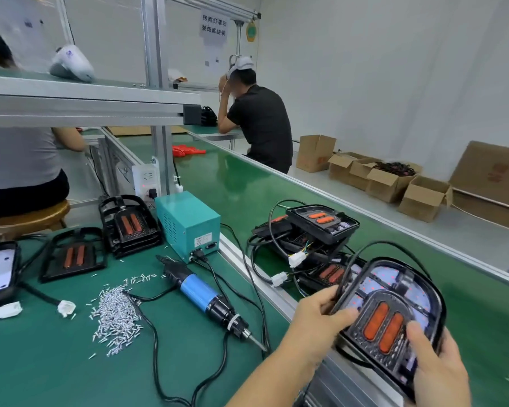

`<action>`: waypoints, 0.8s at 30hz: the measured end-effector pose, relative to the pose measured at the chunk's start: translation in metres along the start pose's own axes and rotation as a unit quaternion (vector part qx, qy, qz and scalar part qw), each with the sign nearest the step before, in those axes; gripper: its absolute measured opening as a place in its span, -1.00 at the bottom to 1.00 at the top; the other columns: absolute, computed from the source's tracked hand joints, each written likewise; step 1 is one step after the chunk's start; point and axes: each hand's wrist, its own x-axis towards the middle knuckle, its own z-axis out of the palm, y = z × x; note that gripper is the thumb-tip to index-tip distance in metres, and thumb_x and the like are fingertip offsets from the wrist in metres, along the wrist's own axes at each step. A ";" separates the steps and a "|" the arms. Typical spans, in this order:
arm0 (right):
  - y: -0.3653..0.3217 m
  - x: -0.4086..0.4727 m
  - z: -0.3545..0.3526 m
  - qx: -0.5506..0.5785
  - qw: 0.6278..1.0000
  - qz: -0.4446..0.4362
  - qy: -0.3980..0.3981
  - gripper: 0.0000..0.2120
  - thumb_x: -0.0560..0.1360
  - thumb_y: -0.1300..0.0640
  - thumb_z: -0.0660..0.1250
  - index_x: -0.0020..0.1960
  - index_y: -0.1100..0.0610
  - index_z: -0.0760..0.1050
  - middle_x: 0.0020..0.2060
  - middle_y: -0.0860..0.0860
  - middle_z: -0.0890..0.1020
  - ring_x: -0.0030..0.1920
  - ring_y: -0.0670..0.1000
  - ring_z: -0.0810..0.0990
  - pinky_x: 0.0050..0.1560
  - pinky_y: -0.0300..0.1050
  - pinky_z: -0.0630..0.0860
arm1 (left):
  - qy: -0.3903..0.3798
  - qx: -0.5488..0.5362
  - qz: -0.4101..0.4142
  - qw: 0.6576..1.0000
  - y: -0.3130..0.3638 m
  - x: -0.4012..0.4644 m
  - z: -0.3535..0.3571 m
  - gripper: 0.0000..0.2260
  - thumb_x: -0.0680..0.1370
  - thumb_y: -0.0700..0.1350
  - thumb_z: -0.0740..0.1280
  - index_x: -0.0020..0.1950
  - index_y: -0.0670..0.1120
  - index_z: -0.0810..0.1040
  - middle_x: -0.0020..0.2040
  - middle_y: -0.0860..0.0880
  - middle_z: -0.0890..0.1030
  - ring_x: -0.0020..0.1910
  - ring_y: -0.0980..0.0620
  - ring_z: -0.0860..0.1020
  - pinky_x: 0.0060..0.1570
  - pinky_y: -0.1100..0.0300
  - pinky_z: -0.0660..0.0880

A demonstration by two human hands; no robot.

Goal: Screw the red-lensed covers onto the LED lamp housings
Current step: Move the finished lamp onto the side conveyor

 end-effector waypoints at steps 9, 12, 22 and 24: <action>0.000 0.033 -0.007 0.060 0.996 0.061 0.037 -0.61 0.61 0.20 0.27 0.43 0.13 0.38 0.23 0.17 0.57 -0.03 0.17 0.62 -0.23 -0.05 0.64 | -0.047 0.168 0.014 0.985 -0.005 0.005 0.029 -0.41 0.59 -0.13 0.23 0.54 0.16 0.08 0.54 0.21 0.07 0.43 0.11 0.23 0.38 0.21 0.18; 0.004 0.045 -0.006 0.051 0.996 0.061 0.043 -0.62 0.62 0.18 0.26 0.42 0.13 0.37 0.26 0.17 0.56 0.17 0.22 0.59 0.14 0.24 0.55 | -0.066 0.351 0.067 0.932 -0.017 0.006 0.033 -0.42 0.58 -0.18 0.18 0.55 0.13 0.07 0.57 0.16 -0.12 0.53 0.07 -0.03 0.49 0.10 0.00; 0.027 0.073 -0.014 -0.080 0.990 0.067 0.090 -0.68 0.60 0.13 0.28 0.31 0.20 0.39 0.15 0.16 0.54 0.11 0.20 0.56 0.23 0.19 0.48 | -0.131 0.614 0.125 0.769 -0.046 0.009 0.031 -0.54 0.60 -0.14 0.16 0.50 -0.08 0.15 0.56 -0.04 0.04 0.53 -0.08 -0.10 0.44 -0.24 -0.23; 0.030 0.078 -0.015 -0.147 0.984 0.060 0.085 -0.69 0.58 0.12 0.29 0.25 0.27 0.41 0.13 0.23 0.56 0.11 0.26 0.55 0.20 0.21 0.47 | -0.147 0.624 0.111 0.760 -0.049 0.009 0.030 -0.56 0.61 -0.13 0.15 0.48 -0.12 0.21 0.55 -0.06 0.09 0.52 -0.08 -0.07 0.43 -0.25 -0.21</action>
